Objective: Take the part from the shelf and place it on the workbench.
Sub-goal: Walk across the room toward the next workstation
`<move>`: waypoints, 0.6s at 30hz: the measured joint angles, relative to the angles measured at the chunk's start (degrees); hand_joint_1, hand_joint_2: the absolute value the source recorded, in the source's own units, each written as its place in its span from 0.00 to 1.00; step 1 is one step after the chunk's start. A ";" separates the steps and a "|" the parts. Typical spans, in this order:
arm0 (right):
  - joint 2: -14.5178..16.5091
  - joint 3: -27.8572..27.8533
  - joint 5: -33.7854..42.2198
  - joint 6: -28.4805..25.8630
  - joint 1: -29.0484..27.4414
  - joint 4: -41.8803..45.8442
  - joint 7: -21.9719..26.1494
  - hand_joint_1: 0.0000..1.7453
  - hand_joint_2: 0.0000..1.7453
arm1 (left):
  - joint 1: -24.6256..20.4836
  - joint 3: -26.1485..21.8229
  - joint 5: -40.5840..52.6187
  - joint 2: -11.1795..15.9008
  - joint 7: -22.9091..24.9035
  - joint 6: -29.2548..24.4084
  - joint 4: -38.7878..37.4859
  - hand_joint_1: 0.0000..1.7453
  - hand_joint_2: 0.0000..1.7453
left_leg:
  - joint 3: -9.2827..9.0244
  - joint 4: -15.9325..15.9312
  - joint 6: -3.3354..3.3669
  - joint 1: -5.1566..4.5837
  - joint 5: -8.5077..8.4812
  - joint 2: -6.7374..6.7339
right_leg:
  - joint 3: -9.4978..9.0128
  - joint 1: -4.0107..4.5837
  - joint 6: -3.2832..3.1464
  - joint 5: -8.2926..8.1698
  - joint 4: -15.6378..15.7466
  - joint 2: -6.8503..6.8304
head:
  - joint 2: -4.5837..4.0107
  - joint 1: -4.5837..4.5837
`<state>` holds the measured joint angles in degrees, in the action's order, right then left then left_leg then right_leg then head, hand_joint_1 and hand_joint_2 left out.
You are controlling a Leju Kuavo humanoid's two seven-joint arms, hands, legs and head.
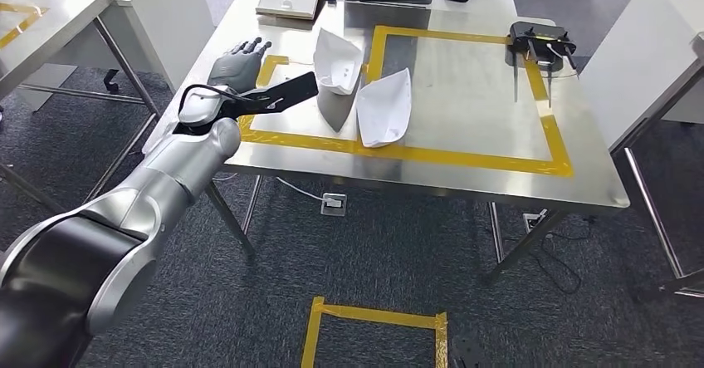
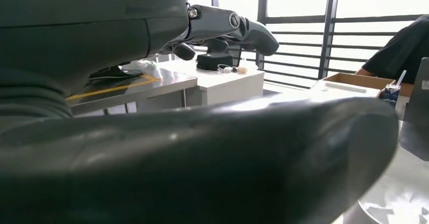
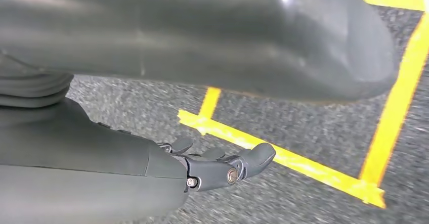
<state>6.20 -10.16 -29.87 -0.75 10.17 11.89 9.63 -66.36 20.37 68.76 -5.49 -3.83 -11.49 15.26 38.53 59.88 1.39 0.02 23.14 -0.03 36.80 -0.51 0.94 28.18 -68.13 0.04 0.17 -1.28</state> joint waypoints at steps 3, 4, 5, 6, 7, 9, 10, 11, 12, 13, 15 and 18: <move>-0.07 -0.07 -0.05 -0.03 0.17 0.00 -0.15 0.00 0.00 | 0.07 0.01 -0.01 0.10 0.77 0.54 -0.01 0.00 0.00 | 0.83 -0.12 -0.85 -0.06 -1.47 -0.21 | -5.52 0.73 -1.09 1.28 8.44 0.04 | 0.00 -0.05; -0.06 -0.09 -0.09 -0.04 0.17 0.00 -0.22 0.00 0.00 | 0.24 0.01 -0.05 0.14 0.96 0.87 -0.07 0.00 0.00 | 0.85 -0.36 -1.22 -0.03 -2.00 -0.26 | -5.54 0.87 -1.31 1.02 8.95 0.04 | 0.00 -0.04; -0.05 -0.12 -0.13 -0.04 0.13 -0.01 -0.31 0.00 0.00 | 0.57 0.01 -0.14 0.17 1.12 1.24 -0.14 0.00 0.00 | 0.91 -0.51 -1.59 0.02 -2.33 -0.26 | -5.31 0.77 -1.59 0.42 9.20 -0.03 | 0.00 0.02; -0.05 -0.14 -0.20 -0.04 0.12 -0.01 -0.42 0.00 0.00 | 1.03 0.01 -0.24 0.22 1.26 1.58 -0.22 0.00 0.00 | 1.17 -0.28 -1.97 0.05 -1.86 -0.19 | -5.07 0.61 -1.89 -0.26 9.48 -0.13 | 0.00 0.03; -0.05 -0.15 -0.25 -0.04 0.10 -0.01 -0.50 0.00 0.00 | 1.55 0.01 -0.44 0.28 1.34 1.82 -0.32 0.00 0.00 | 1.62 0.79 -2.34 0.09 -0.37 -0.09 | -4.68 0.41 -2.26 -1.02 9.79 -0.23 | 0.00 -0.03; -0.05 -0.17 -0.39 -0.03 0.06 -0.01 -0.72 0.00 0.00 | 2.77 -0.12 -1.52 0.33 1.39 2.10 -0.53 0.00 0.00 | 3.12 6.09 -3.02 0.26 4.97 0.04 | -3.41 0.21 -2.70 -2.45 10.09 -0.36 | 0.00 -0.18; -0.06 -0.19 -0.49 -0.02 0.00 -0.01 -0.86 0.00 0.00 | 3.56 -0.30 -2.46 0.29 1.41 2.39 -0.62 0.00 0.00 | 3.80 9.69 -3.32 0.39 7.38 0.04 | -2.60 0.17 -2.80 -3.11 10.08 -0.39 | 0.00 -0.23; -0.06 -0.19 -0.61 -0.01 -0.07 -0.01 -1.03 0.00 0.00 | 4.59 -0.57 -3.47 0.23 1.44 2.68 -0.70 0.00 0.00 | 4.11 12.76 -3.58 0.52 8.63 0.03 | -1.72 0.12 -2.75 -3.80 10.05 -0.41 | 0.00 -0.23; -0.06 -0.20 -0.72 0.01 -0.15 -0.01 -1.21 0.00 0.00 | 5.70 -0.87 -4.35 0.16 1.50 2.96 -0.76 0.00 0.00 | 3.78 14.54 -3.79 0.66 8.63 0.02 | -0.80 0.05 -2.66 -4.49 10.00 -0.42 | 0.00 -0.24; -0.07 -0.20 -0.82 0.02 -0.21 -0.02 -1.34 0.00 0.00 | 6.74 -1.15 -5.01 0.12 1.69 3.19 -0.81 0.00 0.00 | 2.64 14.54 -3.92 0.79 7.59 0.01 | 0.14 -0.04 -2.51 -5.16 9.92 -0.43 | 0.00 -0.25; -0.09 -0.20 -1.01 0.02 -0.26 -0.01 -1.56 0.00 0.00 | 8.40 -1.85 -6.07 0.05 3.03 3.98 -0.84 0.00 0.00 | -2.12 9.26 -3.99 1.03 5.79 0.00 | 1.98 -0.19 -1.97 -6.43 9.55 -0.42 | 0.00 -0.25; -0.18 -0.21 -1.19 -0.11 -0.34 0.00 -1.79 0.00 0.00 | 11.49 -3.51 -8.01 0.03 6.10 5.40 -0.92 0.00 0.00 | -7.76 0.77 -2.86 0.60 7.40 0.25 | 3.21 -0.25 -0.72 -8.01 9.22 -0.30 | 0.00 -0.17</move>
<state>6.02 -10.38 -31.06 -0.86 9.82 11.89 7.85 -54.87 16.86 60.75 -5.46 2.27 -6.09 14.34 30.77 60.65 -1.47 0.62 30.53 0.23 40.01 -0.76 0.22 20.18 -58.91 -0.26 0.17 -1.45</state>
